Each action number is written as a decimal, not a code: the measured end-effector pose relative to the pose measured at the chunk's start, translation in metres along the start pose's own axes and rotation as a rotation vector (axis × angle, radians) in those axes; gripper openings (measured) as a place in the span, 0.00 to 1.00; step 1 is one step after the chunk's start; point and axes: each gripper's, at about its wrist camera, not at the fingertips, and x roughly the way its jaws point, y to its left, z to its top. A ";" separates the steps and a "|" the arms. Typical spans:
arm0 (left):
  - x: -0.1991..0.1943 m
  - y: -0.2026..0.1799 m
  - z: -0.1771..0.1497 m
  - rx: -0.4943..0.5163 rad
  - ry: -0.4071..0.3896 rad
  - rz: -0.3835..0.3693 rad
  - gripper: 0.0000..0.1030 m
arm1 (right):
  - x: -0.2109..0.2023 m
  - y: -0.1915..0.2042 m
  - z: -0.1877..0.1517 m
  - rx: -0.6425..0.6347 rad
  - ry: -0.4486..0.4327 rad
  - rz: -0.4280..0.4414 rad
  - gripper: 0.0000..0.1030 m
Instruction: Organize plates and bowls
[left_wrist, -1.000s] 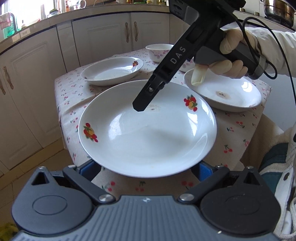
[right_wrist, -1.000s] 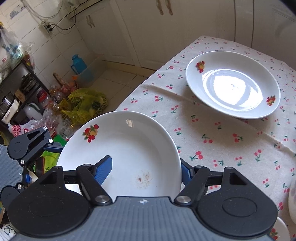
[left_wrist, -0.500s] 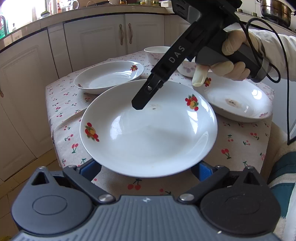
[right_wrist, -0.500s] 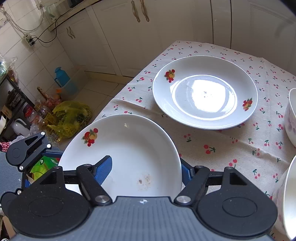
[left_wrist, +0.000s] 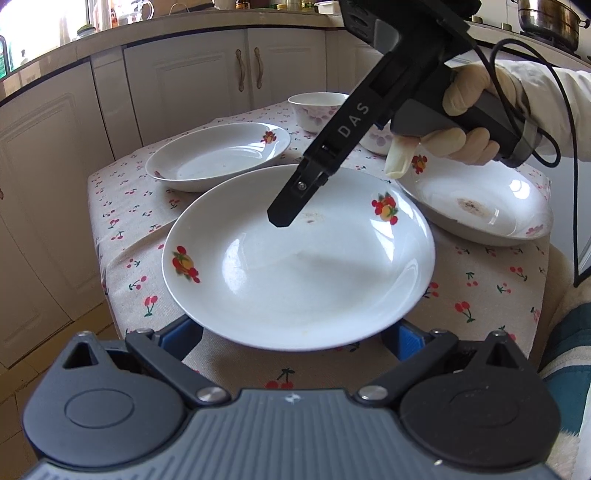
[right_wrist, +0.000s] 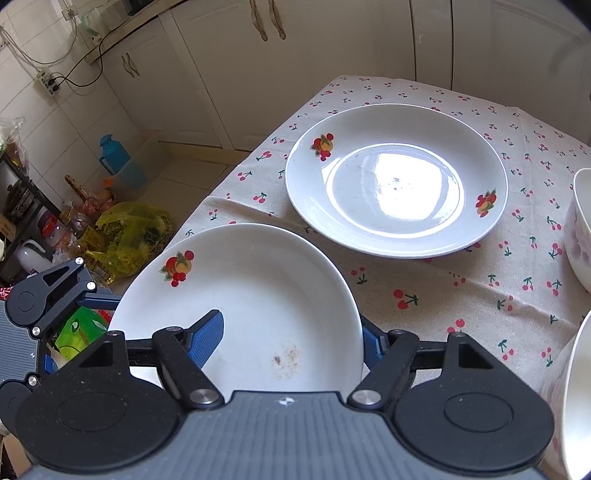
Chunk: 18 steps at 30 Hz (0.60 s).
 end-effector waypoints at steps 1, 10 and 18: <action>0.001 0.001 0.000 -0.002 0.000 0.000 0.99 | 0.001 0.000 0.001 -0.004 0.000 0.002 0.80; -0.007 0.000 -0.001 -0.017 -0.001 0.030 0.99 | -0.014 0.014 0.000 -0.073 -0.023 -0.017 0.97; -0.032 -0.014 0.000 -0.076 -0.020 0.090 0.99 | -0.056 0.027 -0.022 -0.119 -0.124 -0.074 0.99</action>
